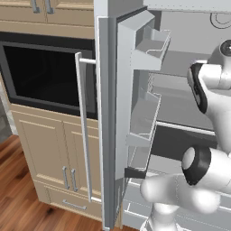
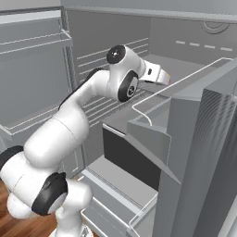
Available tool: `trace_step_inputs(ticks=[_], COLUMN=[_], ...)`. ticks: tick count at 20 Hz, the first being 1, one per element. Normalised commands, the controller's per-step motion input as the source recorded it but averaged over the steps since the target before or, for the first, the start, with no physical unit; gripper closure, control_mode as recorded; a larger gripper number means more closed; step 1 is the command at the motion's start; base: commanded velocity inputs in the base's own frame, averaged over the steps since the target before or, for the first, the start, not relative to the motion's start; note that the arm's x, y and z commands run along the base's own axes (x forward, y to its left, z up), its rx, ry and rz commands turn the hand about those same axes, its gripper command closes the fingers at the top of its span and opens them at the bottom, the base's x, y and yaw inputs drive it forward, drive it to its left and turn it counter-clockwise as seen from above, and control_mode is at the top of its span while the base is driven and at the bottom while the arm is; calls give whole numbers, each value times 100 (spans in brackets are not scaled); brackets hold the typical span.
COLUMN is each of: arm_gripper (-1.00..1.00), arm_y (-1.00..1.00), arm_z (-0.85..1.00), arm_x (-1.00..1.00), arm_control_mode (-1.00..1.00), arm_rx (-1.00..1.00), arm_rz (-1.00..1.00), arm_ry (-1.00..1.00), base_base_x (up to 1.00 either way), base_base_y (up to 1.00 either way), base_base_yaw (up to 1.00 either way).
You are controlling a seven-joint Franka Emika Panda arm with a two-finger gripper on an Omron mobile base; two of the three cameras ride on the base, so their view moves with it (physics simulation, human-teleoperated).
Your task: Place the cold items (squash and mushroom) from the fridge in one tupperware on the dining counter. Place the warm items (kebab skewer and hot dog) in the stove area in another tupperware.
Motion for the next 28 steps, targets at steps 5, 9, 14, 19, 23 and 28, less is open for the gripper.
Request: trace_step_inputs(ticks=[5, 9, 14, 19, 23, 28], arm_gripper=[-100, -100, -100, 100, 100, 100], arm_y=[-67, -47, -19, -47, -18, 2], arm_z=[-3, -28, -40, -56, -61, -73], arm_x=[65, 38, 26, 34, -3, -78], arm_control_mode=[-100, -100, -100, -100, -100, -100], arm_rx=[0, 8, 36, 45, 51, 49], arm_rz=[-14, -27, -22, -19, -12, -1], arm_ry=[18, 8, 0, -3, -23, -39], base_base_x=[0, 0, 0, 0, 0, 0], base_base_y=[0, 0, 0, 0, 0, 0], base_base_yaw=[0, 0, 0, 0, 0, 0])
